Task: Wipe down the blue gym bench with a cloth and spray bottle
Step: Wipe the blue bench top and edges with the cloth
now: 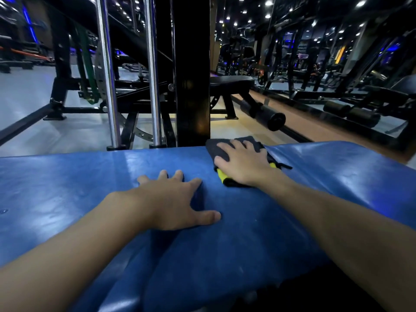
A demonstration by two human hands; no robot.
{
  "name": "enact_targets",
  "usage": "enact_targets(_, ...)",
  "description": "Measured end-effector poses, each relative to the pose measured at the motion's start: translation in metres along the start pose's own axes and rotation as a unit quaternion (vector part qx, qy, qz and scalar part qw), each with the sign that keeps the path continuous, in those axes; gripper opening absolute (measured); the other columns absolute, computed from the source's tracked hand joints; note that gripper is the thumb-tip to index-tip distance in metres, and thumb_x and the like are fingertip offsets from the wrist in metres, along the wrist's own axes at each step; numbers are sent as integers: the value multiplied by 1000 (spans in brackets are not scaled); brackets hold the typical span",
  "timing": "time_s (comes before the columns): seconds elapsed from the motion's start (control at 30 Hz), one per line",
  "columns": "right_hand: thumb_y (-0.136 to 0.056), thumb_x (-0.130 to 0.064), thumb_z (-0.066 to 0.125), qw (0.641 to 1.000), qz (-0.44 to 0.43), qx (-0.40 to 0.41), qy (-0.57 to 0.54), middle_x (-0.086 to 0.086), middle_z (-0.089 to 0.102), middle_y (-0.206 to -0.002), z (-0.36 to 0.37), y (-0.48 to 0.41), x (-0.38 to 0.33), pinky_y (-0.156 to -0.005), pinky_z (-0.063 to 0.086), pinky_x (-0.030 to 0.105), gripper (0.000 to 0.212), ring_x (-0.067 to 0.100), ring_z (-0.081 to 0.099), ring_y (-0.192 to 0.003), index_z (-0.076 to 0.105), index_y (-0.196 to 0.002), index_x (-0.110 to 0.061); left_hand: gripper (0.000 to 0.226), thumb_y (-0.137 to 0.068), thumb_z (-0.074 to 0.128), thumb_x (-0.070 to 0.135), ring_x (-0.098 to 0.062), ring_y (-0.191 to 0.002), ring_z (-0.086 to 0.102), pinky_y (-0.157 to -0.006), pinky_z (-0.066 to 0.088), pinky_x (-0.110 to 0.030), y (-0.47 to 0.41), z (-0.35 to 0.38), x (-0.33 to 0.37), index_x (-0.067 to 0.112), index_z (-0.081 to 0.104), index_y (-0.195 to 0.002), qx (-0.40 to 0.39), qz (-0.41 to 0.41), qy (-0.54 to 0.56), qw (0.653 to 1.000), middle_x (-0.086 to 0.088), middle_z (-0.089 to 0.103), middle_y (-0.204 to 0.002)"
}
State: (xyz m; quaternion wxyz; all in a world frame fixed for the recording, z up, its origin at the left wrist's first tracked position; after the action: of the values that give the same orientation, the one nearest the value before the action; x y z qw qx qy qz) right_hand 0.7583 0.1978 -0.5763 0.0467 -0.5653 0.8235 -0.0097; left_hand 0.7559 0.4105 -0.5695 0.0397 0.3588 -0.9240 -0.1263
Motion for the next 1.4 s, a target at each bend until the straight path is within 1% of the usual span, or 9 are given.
enact_targets(0.13,-88,-61,23,1000,15,2,-11,-2,24,-161,1,-28,-7,-106,15,68,66,34,14,-147,24,-151,-42,98,-66,21,97,-28,-130,35,-101,34,-58,1,0,1,38,27,-145,2,3,-5,1000,2,39,-130)
enact_targets(0.23,-92,-60,23,1000,17,-12,-14,-3,14,-166,2,-18,-6,-109,12,68,65,33,6,-151,18,-154,-42,98,-69,23,96,-29,-132,33,-102,32,-59,3,0,0,38,25,-147,2,-2,1,1000,1,38,-136)
enact_targets(0.57,-95,-62,18,1000,-15,-15,22,-9,1,-167,-3,125,3,-117,8,58,62,22,-1,-153,6,-154,-47,94,-77,27,92,-30,-146,24,-109,25,-62,12,2,2,39,22,-154,31,-11,21,999,-1,32,-154)
enact_targets(0.7,-74,-75,-4,999,-31,-21,32,-10,-5,-167,-9,181,5,-119,4,55,83,18,-8,-153,-1,-153,-49,75,-88,35,79,-24,-145,29,-111,28,-59,21,-5,0,34,38,-148,73,-3,58,996,1,37,-154)
enact_targets(0.77,-69,-82,-8,999,-38,-17,27,-11,-7,-166,-14,188,6,-119,-2,57,89,17,-12,-152,-2,-152,-50,74,-89,36,78,-25,-147,27,-112,26,-60,24,-8,-4,35,38,-148,87,-10,57,995,1,33,-157)
enact_targets(0.87,-69,-86,-4,999,-37,-6,16,-11,-2,-167,-13,178,4,-119,2,57,90,17,-7,-153,3,-152,-52,84,-82,34,87,-29,-149,24,-112,24,-62,25,-7,-14,42,27,-152,72,-33,43,996,2,26,-162)
enact_targets(1.03,-93,-68,21,999,-28,-5,19,-10,7,-166,-6,124,-4,-118,11,58,62,21,3,-152,13,-153,-50,87,-78,33,90,-28,-146,27,-103,33,-59,18,2,-17,47,22,-152,31,-28,27,999,7,29,-158)
enact_targets(1.23,-84,-68,16,1000,-25,2,2,-7,18,-163,0,20,-18,-111,18,64,68,29,15,-147,20,-149,-48,88,-76,32,92,-28,-139,33,-100,38,-57,13,0,-18,44,26,-149,14,-17,18,1000,9,40,-143)
enact_targets(1.4,-89,-63,22,1000,6,-24,-12,-3,16,-164,1,-23,-30,-110,13,67,66,34,8,-150,18,-153,-45,87,-77,32,90,-26,-139,31,-101,35,-59,14,1,-19,44,22,-151,14,-14,20,1000,9,37,-144)
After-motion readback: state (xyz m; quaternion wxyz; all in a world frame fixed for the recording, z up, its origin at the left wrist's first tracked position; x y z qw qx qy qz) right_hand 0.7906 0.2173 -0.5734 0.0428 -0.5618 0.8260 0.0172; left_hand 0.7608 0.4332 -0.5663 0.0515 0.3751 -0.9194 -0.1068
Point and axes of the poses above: each hand's wrist, its own y-axis away from the middle knuckle, its own z-axis out of the palm, x = y × z, the point moved 3 cm from there along -y, towards the middle knuckle
